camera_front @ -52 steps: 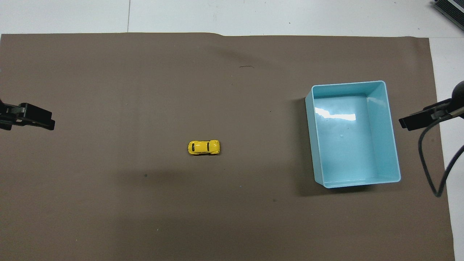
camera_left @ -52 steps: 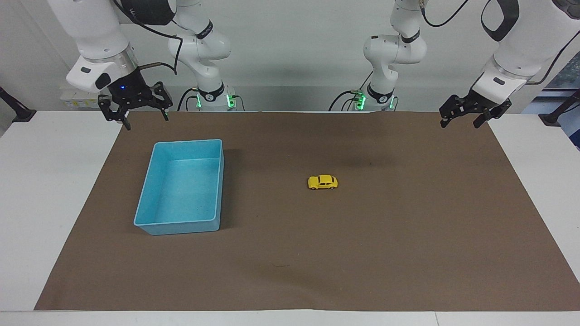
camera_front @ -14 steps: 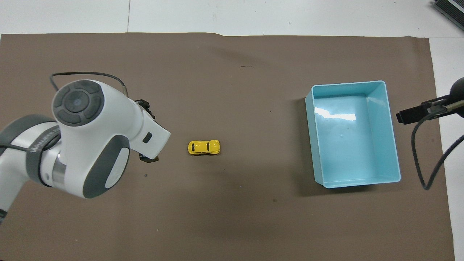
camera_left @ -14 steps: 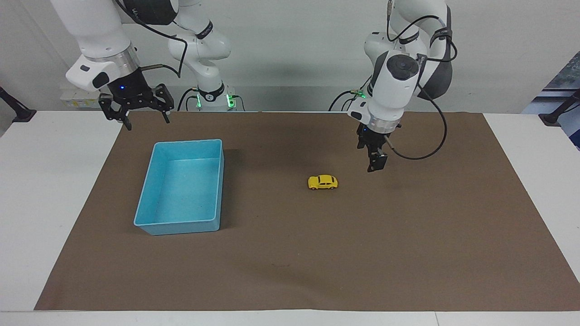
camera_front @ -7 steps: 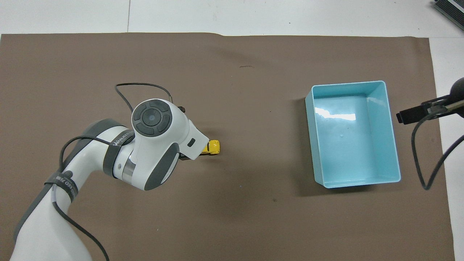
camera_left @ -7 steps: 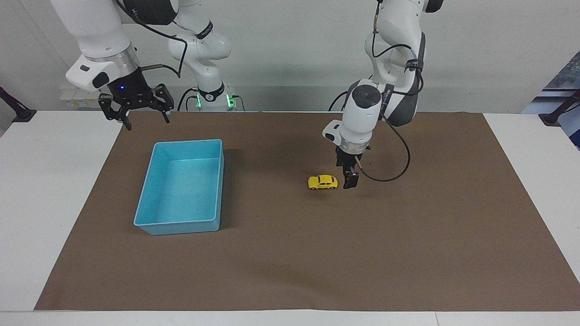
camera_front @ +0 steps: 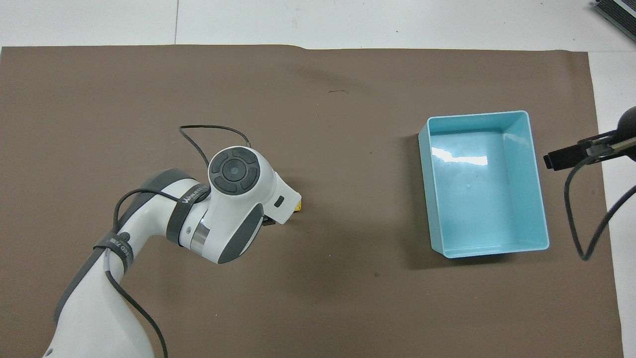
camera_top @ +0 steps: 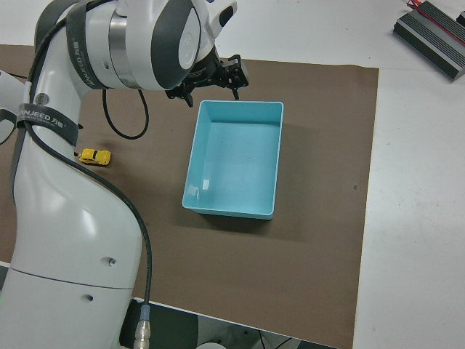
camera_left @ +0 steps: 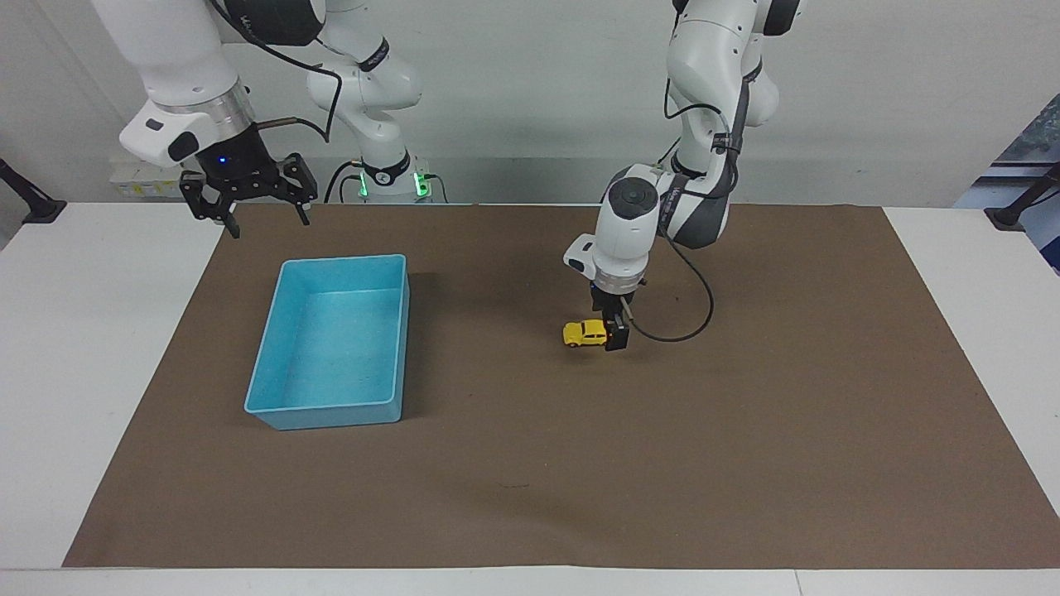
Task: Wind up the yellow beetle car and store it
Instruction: 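Press the yellow car down and drag it back with the left gripper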
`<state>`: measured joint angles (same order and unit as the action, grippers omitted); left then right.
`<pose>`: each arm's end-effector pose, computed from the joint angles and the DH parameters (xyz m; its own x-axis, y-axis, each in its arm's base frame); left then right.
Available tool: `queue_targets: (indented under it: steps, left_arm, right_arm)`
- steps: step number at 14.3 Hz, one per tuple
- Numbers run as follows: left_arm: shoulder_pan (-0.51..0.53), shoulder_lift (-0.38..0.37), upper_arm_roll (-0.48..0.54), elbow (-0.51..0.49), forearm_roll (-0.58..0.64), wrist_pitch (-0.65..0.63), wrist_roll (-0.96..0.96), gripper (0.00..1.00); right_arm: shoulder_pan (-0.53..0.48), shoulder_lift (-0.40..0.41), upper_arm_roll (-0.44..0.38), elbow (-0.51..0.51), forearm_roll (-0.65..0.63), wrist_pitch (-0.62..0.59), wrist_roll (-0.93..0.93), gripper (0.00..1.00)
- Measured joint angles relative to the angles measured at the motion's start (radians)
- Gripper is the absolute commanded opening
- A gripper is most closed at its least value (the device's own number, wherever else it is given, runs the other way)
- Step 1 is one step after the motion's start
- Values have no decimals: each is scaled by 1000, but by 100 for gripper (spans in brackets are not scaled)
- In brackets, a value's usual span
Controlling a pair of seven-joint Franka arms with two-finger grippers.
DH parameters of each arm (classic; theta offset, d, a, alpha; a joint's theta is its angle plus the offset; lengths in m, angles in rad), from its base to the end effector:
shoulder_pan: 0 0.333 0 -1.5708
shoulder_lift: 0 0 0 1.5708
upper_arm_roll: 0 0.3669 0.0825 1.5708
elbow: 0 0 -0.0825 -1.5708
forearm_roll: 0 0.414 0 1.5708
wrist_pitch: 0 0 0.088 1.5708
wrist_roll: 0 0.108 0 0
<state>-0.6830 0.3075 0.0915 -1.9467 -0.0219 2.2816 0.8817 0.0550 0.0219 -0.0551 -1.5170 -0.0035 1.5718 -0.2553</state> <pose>0.5404 -0.3678 0.3555 0.1066 -0.9942 0.0101 -0.9938 -0.1069 -0.0291 0.5932 0.0000 0.6886 0.9671 0.2525 0.0307 0.2522 -0.9676 0.0129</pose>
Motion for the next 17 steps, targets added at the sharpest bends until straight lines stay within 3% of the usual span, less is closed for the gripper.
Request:
queue_targets:
  steps: [6, 7, 8, 10, 11, 12, 17]
  left_arm:
    - [-73, 40, 0, -2, 0, 13, -67, 100]
    - [-73, 41, 2, -2, 0, 14, -67, 91]
    - [-73, 41, 6, -1, 0, 14, -67, 76]
    - [-73, 41, 10, 2, 0, 14, -67, 25]
    - [-73, 41, 12, 3, 1, 14, -67, 6]
    - [-73, 41, 14, 4, 1, 14, -67, 0]
    - [-72, 38, 17, 4, 1, 12, -66, 0]
  right_arm:
    - [0, 0, -4, 0, 0, 1, 0, 100]
    - [-1, 0, -5, 0, 0, 1, 0, 100]
    - [-1, 0, -6, 0, 0, 2, 0, 100]
    - [-1, 0, -5, 0, 0, 2, 0, 100]
    - [0, 0, -5, 0, 0, 2, 0, 100]
    - [0, 0, -4, 0, 0, 2, 0, 100]
    - [2, 0, -3, 0, 0, 2, 0, 100]
